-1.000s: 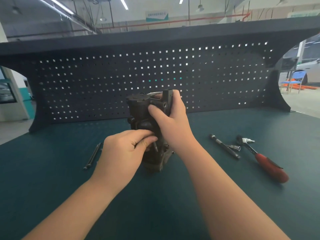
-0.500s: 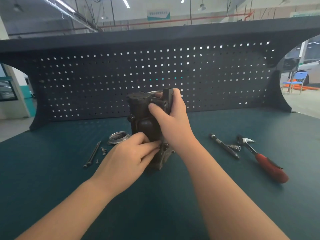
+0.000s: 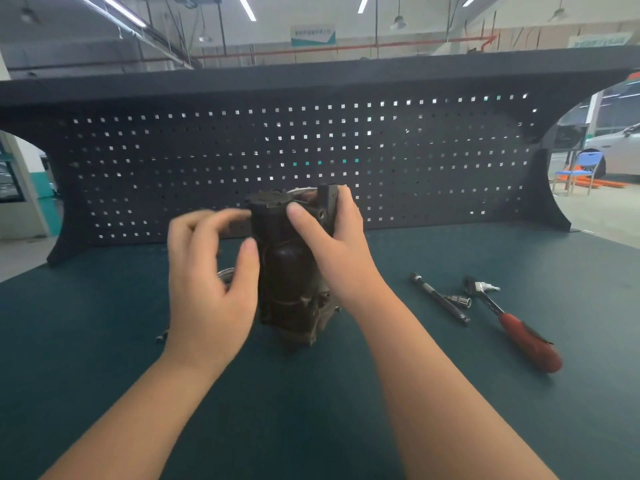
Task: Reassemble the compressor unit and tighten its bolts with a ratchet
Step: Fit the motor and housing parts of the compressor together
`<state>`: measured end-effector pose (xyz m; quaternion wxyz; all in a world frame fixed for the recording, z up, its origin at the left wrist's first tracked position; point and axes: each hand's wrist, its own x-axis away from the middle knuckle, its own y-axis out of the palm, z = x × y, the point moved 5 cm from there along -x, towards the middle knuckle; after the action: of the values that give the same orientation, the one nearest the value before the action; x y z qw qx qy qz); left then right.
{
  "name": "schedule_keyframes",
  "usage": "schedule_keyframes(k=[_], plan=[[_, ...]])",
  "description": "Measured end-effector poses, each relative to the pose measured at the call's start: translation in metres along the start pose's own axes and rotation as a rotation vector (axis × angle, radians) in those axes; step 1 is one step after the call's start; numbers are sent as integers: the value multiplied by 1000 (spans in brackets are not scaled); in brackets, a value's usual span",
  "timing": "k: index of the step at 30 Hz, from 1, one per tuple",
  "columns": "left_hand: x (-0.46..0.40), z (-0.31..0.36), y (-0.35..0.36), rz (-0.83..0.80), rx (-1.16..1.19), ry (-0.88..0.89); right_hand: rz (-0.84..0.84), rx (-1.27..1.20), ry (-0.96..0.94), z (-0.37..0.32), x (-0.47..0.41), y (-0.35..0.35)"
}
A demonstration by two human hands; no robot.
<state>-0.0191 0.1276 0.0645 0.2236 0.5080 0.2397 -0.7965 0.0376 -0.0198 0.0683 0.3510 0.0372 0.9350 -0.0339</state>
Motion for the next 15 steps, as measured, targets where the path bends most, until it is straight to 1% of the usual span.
schedule_keyframes(k=[2,4,8,10,12,15], plan=[[-18,10,5,-4,30,4,-24,-71,11,0,0,0],[-32,24,12,-30,40,51,-40,-113,27,0,1,0],[-45,41,41,-187,91,52,-66,-118,53,5,-1,-3],[-44,42,54,-229,-30,90,-67,-141,71,8,-2,-6],[-41,42,59,-219,-133,153,-57,-186,78,8,-3,-8],[-34,41,61,-172,-174,214,-38,-167,67,6,-1,-11]])
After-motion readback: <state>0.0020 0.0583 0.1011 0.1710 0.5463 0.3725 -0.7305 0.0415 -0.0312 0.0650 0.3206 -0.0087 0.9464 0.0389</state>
